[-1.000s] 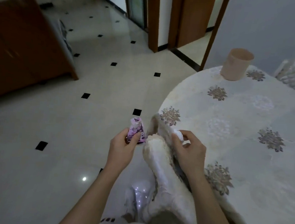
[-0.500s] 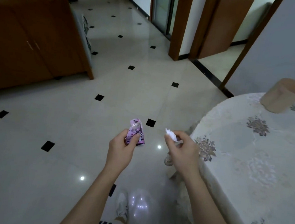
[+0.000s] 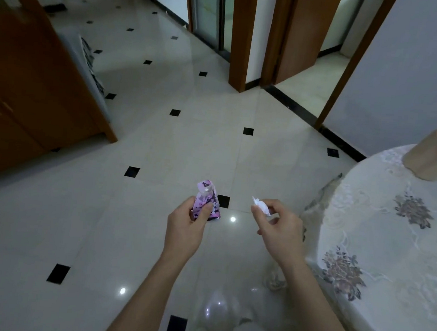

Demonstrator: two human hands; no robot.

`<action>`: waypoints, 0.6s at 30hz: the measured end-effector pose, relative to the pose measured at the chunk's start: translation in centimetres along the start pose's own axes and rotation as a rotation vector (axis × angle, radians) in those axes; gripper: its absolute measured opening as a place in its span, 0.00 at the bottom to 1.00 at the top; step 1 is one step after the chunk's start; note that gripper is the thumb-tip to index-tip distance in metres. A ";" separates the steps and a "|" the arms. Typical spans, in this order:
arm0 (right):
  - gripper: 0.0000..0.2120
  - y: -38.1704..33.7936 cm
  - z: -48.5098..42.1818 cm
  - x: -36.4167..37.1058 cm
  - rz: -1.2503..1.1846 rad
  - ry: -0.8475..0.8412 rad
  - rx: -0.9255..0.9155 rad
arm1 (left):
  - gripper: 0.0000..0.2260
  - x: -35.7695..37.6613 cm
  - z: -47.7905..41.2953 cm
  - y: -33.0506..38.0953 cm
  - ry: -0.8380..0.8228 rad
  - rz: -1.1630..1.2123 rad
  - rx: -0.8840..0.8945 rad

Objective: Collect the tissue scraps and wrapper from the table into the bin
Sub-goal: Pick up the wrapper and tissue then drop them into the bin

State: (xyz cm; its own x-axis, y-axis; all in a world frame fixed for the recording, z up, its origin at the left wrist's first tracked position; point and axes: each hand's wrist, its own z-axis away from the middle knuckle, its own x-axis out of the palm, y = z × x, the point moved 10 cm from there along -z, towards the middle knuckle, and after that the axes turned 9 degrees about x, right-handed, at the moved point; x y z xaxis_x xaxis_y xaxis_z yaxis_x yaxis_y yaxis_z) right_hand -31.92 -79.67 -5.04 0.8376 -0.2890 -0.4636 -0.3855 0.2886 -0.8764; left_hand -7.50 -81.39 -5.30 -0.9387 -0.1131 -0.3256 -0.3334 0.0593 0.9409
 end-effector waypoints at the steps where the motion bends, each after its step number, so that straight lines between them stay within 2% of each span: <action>1: 0.06 -0.1 -1.0 0.2 -0.005 0.005 -0.001 | 0.09 0.4 -1.3 -0.3 -0.012 0.002 0.002; 9: 0.02 -0.6 -12.4 0.3 -0.026 0.065 0.023 | 0.13 6.5 -13.6 0.3 -0.094 -0.024 0.057; 14: 0.07 -2.3 -22.0 -2.2 -0.033 0.139 -0.008 | 0.15 12.6 -22.3 2.4 -0.179 -0.048 0.109; 18: 0.06 -3.1 -29.9 -5.2 -0.031 0.197 0.025 | 0.16 17.7 -30.3 5.1 -0.217 -0.058 0.142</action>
State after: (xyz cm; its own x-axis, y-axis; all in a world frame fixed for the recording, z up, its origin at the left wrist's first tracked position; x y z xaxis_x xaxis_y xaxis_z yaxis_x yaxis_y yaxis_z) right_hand -46.70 -106.37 -3.79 0.7557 -0.4705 -0.4555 -0.3494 0.2986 -0.8881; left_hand -23.14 -113.09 -3.45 -0.9091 0.0944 -0.4057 -0.3821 0.1989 0.9025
